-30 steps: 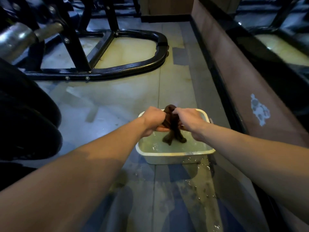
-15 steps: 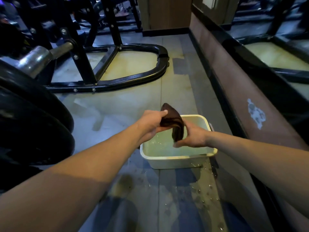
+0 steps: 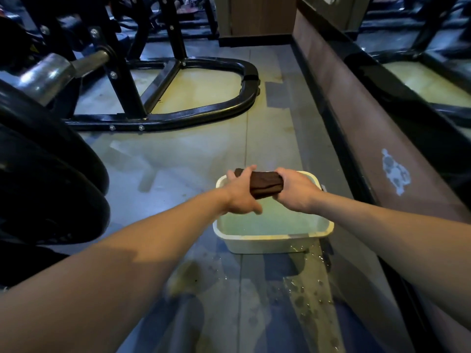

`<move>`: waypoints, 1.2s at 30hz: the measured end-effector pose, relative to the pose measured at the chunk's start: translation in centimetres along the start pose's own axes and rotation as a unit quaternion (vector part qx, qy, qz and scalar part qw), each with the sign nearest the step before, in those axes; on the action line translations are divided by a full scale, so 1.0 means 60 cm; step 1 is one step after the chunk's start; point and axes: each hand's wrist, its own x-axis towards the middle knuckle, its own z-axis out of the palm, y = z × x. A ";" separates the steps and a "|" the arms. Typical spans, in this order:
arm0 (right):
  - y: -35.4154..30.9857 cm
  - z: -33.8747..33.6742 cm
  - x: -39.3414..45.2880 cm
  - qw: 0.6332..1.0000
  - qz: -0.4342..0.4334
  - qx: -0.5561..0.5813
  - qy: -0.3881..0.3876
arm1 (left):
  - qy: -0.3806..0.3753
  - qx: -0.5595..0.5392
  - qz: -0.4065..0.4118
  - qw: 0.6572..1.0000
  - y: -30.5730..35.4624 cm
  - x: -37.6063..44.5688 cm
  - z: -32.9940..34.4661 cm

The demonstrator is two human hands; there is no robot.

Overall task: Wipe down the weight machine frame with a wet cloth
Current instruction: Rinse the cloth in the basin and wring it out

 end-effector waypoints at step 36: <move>-0.012 0.012 -0.008 0.968 -0.192 0.023 0.160 | -0.306 -0.509 -0.071 0.802 0.020 -0.042 -0.047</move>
